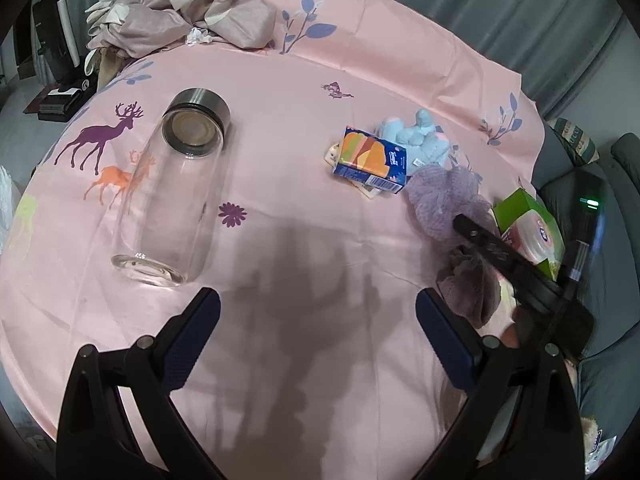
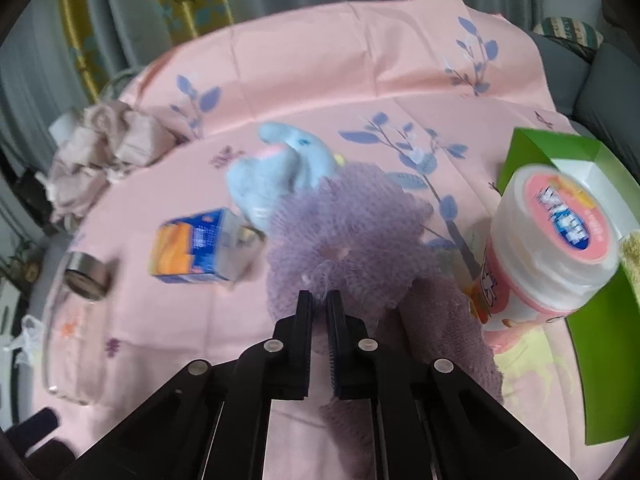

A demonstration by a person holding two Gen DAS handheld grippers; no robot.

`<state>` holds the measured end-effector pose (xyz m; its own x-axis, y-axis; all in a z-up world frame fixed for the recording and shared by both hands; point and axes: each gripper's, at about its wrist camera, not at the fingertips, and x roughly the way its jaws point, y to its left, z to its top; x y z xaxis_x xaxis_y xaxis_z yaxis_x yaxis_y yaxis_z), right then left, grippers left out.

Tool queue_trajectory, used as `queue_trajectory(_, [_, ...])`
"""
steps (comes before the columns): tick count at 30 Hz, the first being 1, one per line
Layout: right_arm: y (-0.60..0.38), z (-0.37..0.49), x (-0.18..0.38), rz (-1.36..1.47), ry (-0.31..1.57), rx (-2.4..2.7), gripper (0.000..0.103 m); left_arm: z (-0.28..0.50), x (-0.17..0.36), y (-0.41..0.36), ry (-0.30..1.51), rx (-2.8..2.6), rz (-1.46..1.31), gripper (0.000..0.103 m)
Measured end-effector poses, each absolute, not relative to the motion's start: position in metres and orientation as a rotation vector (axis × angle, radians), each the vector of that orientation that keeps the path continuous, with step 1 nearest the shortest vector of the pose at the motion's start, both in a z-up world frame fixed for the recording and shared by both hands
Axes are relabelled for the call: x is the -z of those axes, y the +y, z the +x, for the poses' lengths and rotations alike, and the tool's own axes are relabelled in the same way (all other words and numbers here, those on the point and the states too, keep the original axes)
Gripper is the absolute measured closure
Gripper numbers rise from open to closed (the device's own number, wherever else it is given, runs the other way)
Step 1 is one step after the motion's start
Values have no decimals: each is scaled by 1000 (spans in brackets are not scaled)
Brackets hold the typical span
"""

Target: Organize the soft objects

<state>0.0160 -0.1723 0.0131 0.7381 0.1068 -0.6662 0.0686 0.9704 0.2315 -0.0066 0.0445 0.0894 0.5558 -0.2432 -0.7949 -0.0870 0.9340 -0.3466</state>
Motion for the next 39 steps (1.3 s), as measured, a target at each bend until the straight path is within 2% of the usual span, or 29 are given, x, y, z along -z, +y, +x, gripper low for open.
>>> queue_trajectory(5, [-164, -12, -33, 305, 729, -199, 95, -5, -87, 47, 993, 74, -370, 5])
queue_trajectory(18, [-127, -41, -25, 250, 979, -460, 94, -3, -81, 59, 1021, 50, -422, 6])
queue_trajectory(19, [-130, -41, -25, 246, 995, -445, 92, -2, -80, 58, 1027, 54, -423, 6])
queue_trajectory(20, [-133, -40, -25, 252, 1005, -432, 82, -1, -78, 58, 1037, 59, -424, 7])
queue_trajectory(21, [-137, -39, -25, 268, 1007, -419, 59, 0, -76, 57, 1044, 63, -425, 8])
queue_trajectory(22, [-144, -39, -26, 298, 1001, -396, 44, 1, -74, 55, 1054, 67, -429, 9])
queue_trajectory(23, [-150, -39, -27, 322, 994, -371, 25, 1, -73, 54, 1059, 71, -433, 10])
queue_trajectory(27, [-172, -40, -36, 429, 951, -326, 24, 3, -65, 45, 1093, 112, -442, 18])
queue_trajectory(31, [-180, -32, -35, 525, 973, -287, 24, 6, -57, 36, 1119, 127, -415, 19])
queue_trajectory(33, [-175, -27, -35, 538, 990, -277, 24, 8, -53, 31, 1137, 129, -409, 25])
queue_trajectory(39, [-163, -18, -36, 596, 1044, -243, 24, 10, -52, 26, 1150, 163, -411, 29])
